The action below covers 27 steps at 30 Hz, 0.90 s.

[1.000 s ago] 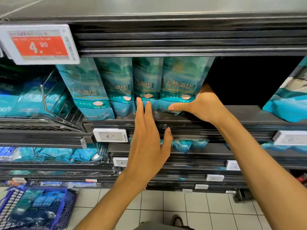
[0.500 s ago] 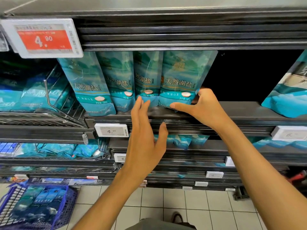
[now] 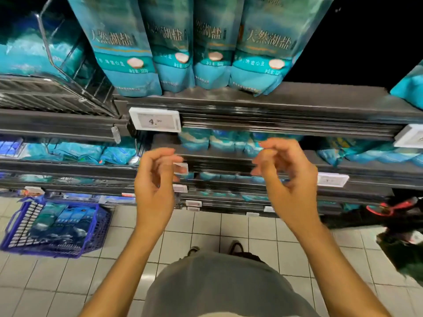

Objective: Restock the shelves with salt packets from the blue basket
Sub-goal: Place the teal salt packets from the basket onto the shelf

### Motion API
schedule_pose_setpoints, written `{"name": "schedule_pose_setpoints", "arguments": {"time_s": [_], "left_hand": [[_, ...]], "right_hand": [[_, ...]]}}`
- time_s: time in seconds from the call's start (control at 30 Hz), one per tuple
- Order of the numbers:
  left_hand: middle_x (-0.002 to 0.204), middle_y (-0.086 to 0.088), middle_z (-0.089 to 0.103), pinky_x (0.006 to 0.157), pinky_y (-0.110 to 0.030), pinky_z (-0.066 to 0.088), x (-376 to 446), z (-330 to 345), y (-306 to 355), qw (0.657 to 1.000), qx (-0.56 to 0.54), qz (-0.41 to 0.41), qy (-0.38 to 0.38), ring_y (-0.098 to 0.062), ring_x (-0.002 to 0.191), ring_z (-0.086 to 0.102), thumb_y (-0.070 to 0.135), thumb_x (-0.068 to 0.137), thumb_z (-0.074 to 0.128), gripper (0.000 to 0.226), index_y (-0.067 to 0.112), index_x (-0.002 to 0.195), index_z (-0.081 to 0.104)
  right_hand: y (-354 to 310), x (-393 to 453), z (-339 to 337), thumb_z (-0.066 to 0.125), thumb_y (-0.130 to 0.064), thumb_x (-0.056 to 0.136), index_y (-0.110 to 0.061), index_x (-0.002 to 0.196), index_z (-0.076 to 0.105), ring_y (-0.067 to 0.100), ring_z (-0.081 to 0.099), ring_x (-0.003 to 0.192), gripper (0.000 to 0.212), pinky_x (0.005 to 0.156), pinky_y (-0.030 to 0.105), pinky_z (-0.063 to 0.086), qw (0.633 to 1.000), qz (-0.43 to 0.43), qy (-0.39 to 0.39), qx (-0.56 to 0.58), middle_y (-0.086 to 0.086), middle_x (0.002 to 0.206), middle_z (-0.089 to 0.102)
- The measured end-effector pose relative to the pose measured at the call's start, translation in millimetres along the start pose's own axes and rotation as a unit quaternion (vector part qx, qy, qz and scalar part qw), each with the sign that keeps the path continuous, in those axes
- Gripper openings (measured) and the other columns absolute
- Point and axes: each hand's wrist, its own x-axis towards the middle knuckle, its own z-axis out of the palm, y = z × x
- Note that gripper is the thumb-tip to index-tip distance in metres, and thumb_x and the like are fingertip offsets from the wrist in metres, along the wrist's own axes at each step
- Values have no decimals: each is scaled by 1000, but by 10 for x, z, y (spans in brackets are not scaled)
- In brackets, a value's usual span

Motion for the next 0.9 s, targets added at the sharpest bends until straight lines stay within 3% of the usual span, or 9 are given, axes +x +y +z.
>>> {"name": "schedule_pose_setpoints", "arguments": {"time_s": [0.07,0.13,0.33,0.5,0.63,0.73,0.8,0.9], "left_hand": [[86,8,73,66,-20,54,-181,-122,-177,999,16,-48,-12,-12,70,68,11,104,45,14,14,106,59],[83,4,72,64,-21,54,-388,-232,-337,995,37,-89,-29,-12,68,67,12,104,44,16,16,104,60],[85,2,74,59,-23,54,-983,-587,-697,966,46,-247,55,-15,69,69,14,107,45,20,18,102,64],[79,1,72,58,-25,51,-1343,-781,-772,943,52,-292,151,-14,66,66,9,107,44,23,17,99,64],[85,-2,73,59,-24,53,-1705,-887,-723,915,42,-321,241,-13,69,68,12,107,45,20,9,105,65],[82,2,74,57,-21,53,-2045,-976,-690,886,42,-344,307,-9,68,68,10,106,45,21,9,103,66],[78,4,74,55,-21,53,-2293,-1055,-677,860,45,-355,364,-8,64,68,7,106,45,23,10,100,67],[80,2,74,58,-28,54,-2674,-1205,-685,825,79,-367,421,-9,65,68,6,106,43,25,13,100,66]], "right_hand": [[114,-281,119,54,0,99,-8,102,64,17,69,68,14,66,26,57,985,144,-57,76,13,75,68],[294,-581,201,54,3,99,-9,99,67,16,67,64,17,63,26,57,961,249,-96,78,7,73,70],[720,-1205,266,63,-14,98,-18,92,68,11,71,67,9,58,19,54,905,366,-213,26,-3,75,74],[862,-1232,451,59,-18,99,-29,81,67,13,71,72,23,63,23,58,869,353,-346,-21,-2,74,72],[915,-1078,722,60,-21,98,-25,75,61,1,69,64,24,60,15,51,844,281,-452,-71,-8,66,70],[910,-1069,1020,59,-20,98,-22,74,57,5,66,59,23,61,30,53,816,262,-511,-62,-7,59,64],[865,-1083,1276,59,-22,98,-26,71,57,10,67,60,27,59,31,51,794,245,-554,-55,-6,58,63],[701,-1111,1724,60,-19,98,-32,65,58,14,66,62,36,64,42,56,767,211,-605,-40,-5,56,62]]}}
